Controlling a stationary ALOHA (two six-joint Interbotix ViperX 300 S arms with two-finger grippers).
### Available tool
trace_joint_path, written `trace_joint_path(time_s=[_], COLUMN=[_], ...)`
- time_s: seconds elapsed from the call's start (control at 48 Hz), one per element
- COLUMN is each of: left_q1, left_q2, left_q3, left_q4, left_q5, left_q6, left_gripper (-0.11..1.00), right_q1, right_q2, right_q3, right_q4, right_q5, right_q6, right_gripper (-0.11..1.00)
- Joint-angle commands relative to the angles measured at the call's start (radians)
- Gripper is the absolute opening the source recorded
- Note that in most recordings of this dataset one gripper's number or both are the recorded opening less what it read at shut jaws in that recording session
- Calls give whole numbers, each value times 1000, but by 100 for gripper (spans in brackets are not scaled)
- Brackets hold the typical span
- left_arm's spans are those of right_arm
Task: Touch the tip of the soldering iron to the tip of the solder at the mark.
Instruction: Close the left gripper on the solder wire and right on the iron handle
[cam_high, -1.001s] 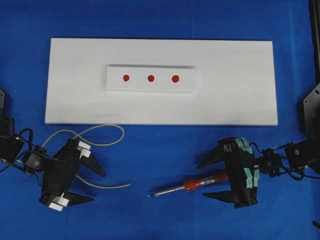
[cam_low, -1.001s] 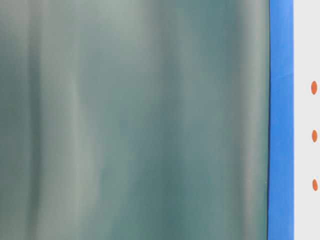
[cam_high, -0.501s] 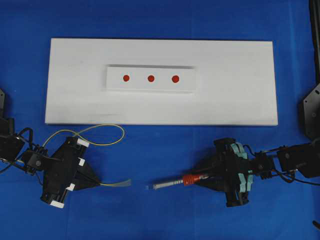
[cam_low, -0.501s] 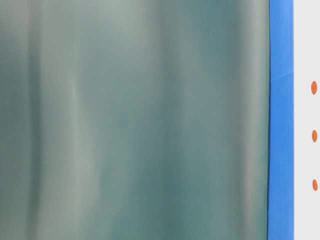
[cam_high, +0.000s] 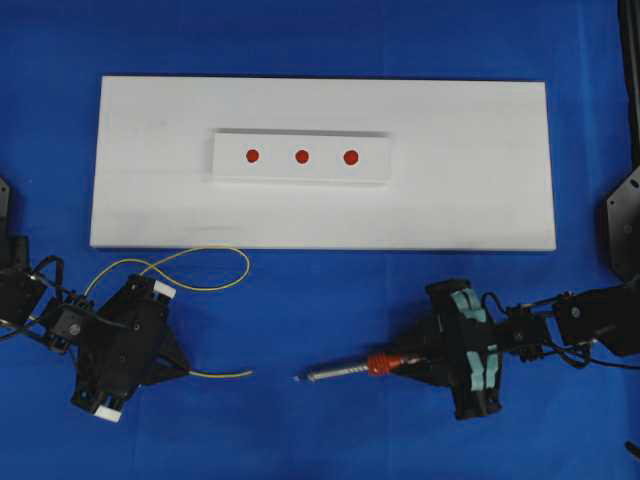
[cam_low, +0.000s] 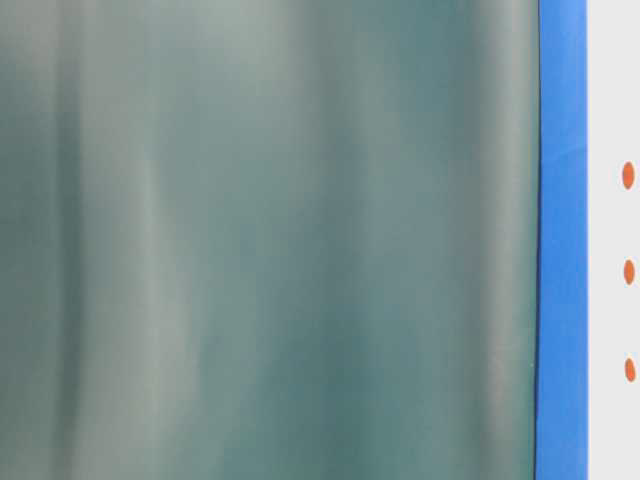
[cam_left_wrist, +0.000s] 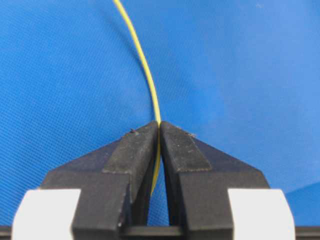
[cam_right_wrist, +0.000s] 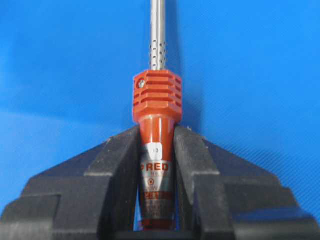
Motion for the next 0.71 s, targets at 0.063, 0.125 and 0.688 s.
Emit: trace_joint_path(time_s=[0.063, 0.125, 0.688], left_q1=[5, 9, 21], left_q2=[-120, -155, -272], left_q3=[-71, -100, -284], left_q4=[3, 3, 11], left_q5=[198, 288, 724], left_q6=[2, 2, -69], left_gripper=[3, 3, 3], right_q1=[-20, -32, -101], right_q2=[-156, -210, -394], right_q3=[-28, -40, -201], right_q4=[-5, -5, -40], right_q5=[198, 278, 746], right_q6=[-15, -35, -91], right_gripper=[6, 6, 6])
